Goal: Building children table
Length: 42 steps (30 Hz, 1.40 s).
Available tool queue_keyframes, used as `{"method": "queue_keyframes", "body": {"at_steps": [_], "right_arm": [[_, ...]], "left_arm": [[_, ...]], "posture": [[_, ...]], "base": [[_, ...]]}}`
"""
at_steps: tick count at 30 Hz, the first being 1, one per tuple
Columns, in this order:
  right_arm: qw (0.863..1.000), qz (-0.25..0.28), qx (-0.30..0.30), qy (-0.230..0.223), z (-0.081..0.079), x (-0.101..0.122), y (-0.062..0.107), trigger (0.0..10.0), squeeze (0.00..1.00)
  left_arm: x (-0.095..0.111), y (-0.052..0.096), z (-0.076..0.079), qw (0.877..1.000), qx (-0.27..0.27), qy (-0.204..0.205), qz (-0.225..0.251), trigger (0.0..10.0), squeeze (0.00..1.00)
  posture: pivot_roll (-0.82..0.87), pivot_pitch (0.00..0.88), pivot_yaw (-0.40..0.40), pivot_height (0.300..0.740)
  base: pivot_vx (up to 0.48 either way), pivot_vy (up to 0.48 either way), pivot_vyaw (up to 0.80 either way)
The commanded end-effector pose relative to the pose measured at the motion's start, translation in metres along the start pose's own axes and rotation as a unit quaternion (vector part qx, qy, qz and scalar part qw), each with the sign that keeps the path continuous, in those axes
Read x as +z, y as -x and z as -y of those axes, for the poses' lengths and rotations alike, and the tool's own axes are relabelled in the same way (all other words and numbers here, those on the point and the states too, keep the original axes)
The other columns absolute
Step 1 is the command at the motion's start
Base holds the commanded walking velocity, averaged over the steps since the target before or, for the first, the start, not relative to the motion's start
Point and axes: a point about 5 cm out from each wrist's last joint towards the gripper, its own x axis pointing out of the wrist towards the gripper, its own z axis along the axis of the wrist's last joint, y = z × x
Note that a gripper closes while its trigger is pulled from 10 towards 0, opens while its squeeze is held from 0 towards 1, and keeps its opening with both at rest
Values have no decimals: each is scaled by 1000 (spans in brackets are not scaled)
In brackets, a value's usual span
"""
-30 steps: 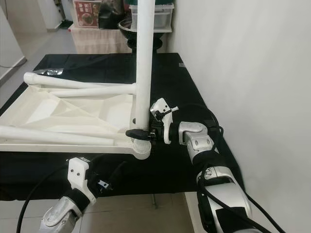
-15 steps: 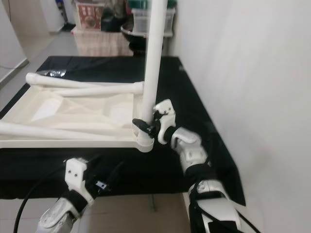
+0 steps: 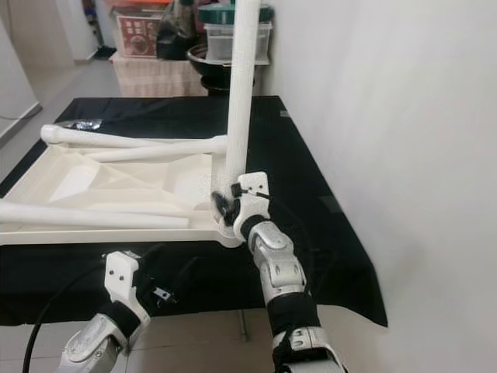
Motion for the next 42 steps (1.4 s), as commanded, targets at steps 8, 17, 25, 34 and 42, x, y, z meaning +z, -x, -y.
{"method": "queue_keyframes", "body": {"at_steps": [8,17,25,34,42], "right_arm": [[951,17,290,106,-15,41,9,10000,0],[938,-25,315,145,7,49,-2,10000,0],[925,-58,345,147,12,48,-2,0,0],[935,-68,322,130,22,34,-1,0,0],[997,-48,-11,65,50,3,4,0,0]], "left_arm": [[-3,-1,1,1000,-1,1,-5,10000,0],[-5,-2,2,1000,1,0,-4,10000,0],[-7,-1,5,1000,2,1,-4,10000,0],[-8,0,8,1000,0,5,-5,10000,0],[-7,3,8,1000,0,7,-4,10000,0]], "posture": [[52,51,-44,740],[63,43,-50,740],[62,36,-59,740],[49,31,-57,740],[28,49,-66,740]], "base": [[0,0,0],[0,0,0],[0,0,0],[0,0,0],[0,0,0]]}}
